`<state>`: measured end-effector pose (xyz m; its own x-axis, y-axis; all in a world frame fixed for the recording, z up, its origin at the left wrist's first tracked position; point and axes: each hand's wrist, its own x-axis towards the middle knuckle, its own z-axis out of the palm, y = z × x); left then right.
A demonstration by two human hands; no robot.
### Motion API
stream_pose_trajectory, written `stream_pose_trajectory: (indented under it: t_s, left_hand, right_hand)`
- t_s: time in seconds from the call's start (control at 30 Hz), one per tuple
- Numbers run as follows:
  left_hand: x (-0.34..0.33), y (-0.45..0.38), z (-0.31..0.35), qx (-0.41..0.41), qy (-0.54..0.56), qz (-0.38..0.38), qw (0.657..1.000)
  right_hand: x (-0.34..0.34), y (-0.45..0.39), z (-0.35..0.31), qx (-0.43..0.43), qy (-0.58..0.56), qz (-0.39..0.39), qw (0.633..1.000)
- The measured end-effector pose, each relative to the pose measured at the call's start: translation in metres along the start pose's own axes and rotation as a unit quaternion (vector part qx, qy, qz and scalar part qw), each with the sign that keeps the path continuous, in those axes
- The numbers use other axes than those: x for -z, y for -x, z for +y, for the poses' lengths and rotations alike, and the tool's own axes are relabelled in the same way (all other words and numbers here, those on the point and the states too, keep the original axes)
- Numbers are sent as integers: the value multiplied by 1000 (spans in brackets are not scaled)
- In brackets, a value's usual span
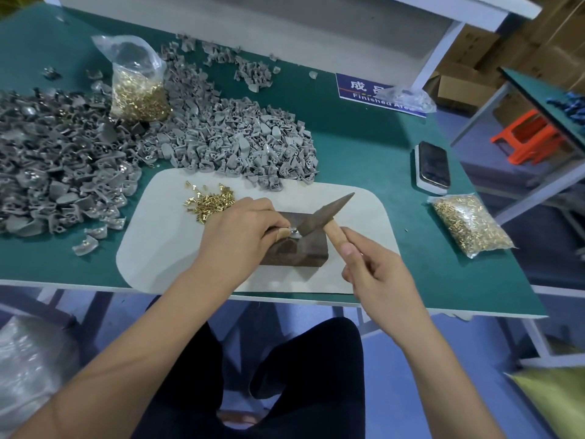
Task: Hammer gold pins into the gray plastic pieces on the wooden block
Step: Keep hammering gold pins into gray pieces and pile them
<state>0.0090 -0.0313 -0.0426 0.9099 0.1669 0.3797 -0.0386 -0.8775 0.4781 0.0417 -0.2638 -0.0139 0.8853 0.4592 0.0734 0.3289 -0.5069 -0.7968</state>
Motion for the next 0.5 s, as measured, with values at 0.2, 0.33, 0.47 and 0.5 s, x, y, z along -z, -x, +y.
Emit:
stream_pose_trajectory:
  t_s: [0.2,0.33,0.47,0.5]
  left_hand:
    - [1,-2,-1,-3,8,-6,1000]
    - [1,-2,-1,-12,5,-5,1000]
    - [3,-2,-1,-24,4,0,1000]
    - [4,-3,-1,-26,5,2,1000]
  right_hand:
    - [5,1,-8,8,31,24,999]
    - [8,-2,-12,22,28,89,995]
    - [-9,2,-13,23,40,39,998]
    - [-10,2,-12,22,52,33,998]
